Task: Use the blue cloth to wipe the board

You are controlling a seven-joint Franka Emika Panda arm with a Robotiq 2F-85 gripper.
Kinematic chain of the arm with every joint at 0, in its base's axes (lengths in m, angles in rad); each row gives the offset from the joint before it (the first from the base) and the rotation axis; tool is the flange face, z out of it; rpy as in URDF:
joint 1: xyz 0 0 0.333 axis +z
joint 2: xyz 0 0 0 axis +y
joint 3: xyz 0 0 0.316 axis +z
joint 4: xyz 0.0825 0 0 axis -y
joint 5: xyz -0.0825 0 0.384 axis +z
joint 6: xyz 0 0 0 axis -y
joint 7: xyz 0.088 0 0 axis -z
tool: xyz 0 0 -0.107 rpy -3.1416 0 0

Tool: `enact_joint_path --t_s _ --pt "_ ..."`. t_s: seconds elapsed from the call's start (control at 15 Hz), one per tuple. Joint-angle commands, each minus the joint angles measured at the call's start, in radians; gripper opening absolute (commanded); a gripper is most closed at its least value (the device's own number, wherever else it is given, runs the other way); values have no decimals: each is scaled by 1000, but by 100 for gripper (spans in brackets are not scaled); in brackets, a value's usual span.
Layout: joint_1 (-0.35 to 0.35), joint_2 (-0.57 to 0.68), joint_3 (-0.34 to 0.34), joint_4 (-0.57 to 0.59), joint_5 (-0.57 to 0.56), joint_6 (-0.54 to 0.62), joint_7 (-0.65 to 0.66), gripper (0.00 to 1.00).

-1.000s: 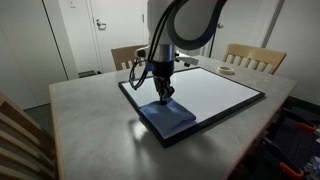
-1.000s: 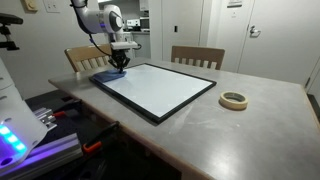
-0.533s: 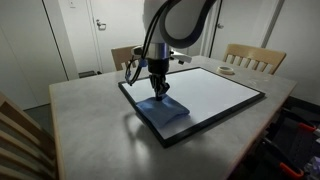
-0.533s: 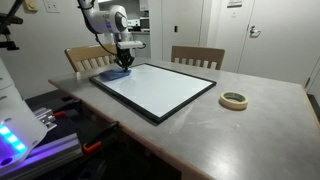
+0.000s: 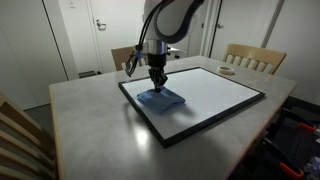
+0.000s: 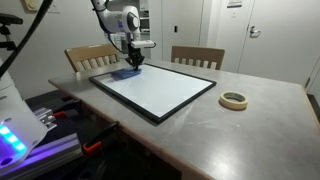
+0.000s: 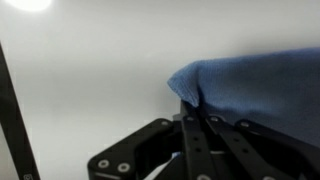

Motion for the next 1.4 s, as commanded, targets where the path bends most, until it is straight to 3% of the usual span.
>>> enact_joint_path --t_s 0.0,0.2,0.27,0.8,1.33 --pt "-31 94 -8 122 -5 -57 -83 1" --pt "-42 134 -12 202 1 -108 -129 1" --pt "2 133 -5 199 -1 -113 -87 1" --pt "92 225 -3 373 -9 -188 -77 1" --pt "30 326 -54 568 -3 -204 -139 1"
